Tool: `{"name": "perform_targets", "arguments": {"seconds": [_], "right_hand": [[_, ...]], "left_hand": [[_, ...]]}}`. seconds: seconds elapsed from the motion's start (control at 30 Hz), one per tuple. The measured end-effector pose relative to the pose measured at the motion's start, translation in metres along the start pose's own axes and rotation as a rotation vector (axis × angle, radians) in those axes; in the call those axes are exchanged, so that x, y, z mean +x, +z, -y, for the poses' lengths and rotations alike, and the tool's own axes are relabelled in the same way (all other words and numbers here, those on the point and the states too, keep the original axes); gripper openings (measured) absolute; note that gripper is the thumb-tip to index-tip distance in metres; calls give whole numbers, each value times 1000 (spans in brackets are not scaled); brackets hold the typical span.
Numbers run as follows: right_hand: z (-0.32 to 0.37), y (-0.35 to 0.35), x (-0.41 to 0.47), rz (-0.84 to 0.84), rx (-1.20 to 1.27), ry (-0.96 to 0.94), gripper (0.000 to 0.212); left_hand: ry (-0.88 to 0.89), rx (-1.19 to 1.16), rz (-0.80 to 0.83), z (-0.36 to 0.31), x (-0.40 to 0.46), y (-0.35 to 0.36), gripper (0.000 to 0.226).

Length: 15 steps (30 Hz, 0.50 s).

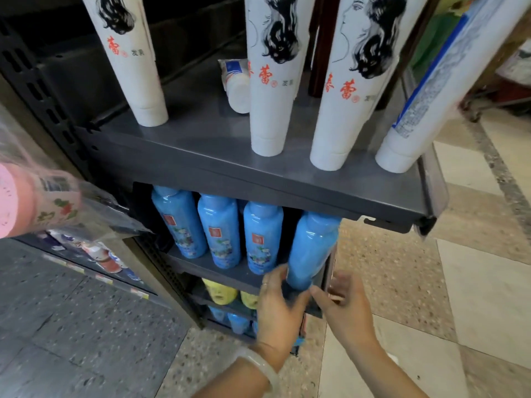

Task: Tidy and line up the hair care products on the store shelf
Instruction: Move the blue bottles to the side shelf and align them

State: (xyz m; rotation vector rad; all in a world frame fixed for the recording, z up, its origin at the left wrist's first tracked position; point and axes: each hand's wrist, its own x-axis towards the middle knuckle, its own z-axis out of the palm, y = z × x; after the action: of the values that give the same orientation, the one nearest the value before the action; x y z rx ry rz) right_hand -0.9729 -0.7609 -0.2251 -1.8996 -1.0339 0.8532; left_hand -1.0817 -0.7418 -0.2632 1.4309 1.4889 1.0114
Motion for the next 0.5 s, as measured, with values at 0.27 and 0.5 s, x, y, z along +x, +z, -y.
{"name": "perform_targets", "arguments": {"seconds": [0.27, 0.5], "right_hand": [[2, 12, 23, 133, 5, -200, 57], [3, 9, 26, 93, 32, -200, 48]], "left_hand": [[-37, 31, -32, -6, 22, 15, 49], [-30, -16, 26, -5, 22, 8, 53]]}}
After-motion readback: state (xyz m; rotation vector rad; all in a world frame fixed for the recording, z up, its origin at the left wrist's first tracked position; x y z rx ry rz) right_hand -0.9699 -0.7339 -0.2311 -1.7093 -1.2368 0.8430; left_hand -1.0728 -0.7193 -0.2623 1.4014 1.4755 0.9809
